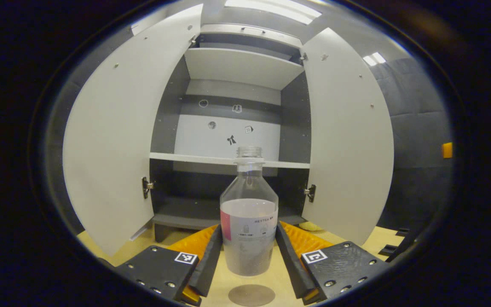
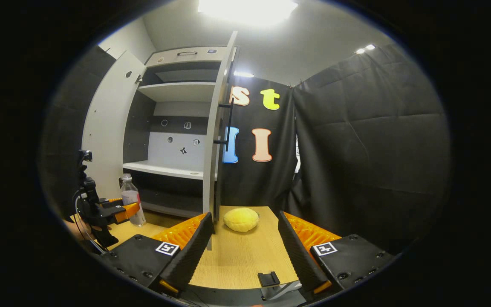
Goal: Grasp the bottle in the cabinet with the left hand and place it on the coaster, then close the right door with the right hand and the left door with the left hand.
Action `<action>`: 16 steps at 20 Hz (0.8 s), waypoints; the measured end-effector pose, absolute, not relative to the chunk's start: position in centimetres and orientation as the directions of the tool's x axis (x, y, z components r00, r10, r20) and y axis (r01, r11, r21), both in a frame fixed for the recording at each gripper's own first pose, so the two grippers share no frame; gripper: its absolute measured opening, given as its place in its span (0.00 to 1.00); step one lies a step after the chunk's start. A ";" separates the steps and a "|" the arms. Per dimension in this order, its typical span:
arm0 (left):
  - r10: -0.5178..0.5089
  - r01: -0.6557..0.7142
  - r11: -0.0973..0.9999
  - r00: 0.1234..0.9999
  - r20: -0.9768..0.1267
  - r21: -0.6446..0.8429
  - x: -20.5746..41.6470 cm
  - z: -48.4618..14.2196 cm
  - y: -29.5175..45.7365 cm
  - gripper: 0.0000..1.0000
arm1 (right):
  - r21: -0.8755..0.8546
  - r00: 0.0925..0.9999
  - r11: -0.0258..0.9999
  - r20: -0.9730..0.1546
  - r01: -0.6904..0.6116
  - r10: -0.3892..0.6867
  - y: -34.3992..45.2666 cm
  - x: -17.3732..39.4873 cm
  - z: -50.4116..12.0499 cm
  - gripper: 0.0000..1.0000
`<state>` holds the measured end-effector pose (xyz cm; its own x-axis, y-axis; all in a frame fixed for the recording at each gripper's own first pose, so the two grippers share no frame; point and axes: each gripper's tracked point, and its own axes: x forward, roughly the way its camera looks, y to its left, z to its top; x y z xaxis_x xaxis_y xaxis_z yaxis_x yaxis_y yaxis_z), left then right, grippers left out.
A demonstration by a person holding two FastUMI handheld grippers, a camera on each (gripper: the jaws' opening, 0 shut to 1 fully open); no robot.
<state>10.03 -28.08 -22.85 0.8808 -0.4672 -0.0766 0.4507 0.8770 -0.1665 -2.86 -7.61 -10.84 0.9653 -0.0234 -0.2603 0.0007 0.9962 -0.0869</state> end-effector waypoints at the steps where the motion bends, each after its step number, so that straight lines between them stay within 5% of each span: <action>1: -0.472 0.453 0.875 0.877 -0.087 -0.171 9.8 -23.8 -28.2 0.74 | -0.092 0.964 0.996 -0.266 -0.005 -0.020 -7.5 -2.8 -11.0 0.98; 16: -0.460 0.430 0.886 0.864 -0.207 -0.173 8.0 -33.7 -29.4 0.74 | -0.140 0.955 0.989 -0.296 -0.045 0.001 -6.6 -3.0 -12.0 0.98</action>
<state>7.99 -29.40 -33.75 0.8636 -0.4596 -0.2074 0.4301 0.8861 -0.1728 -2.97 -6.56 -11.96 0.9551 0.0012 -0.2961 -0.0446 0.9892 -0.1397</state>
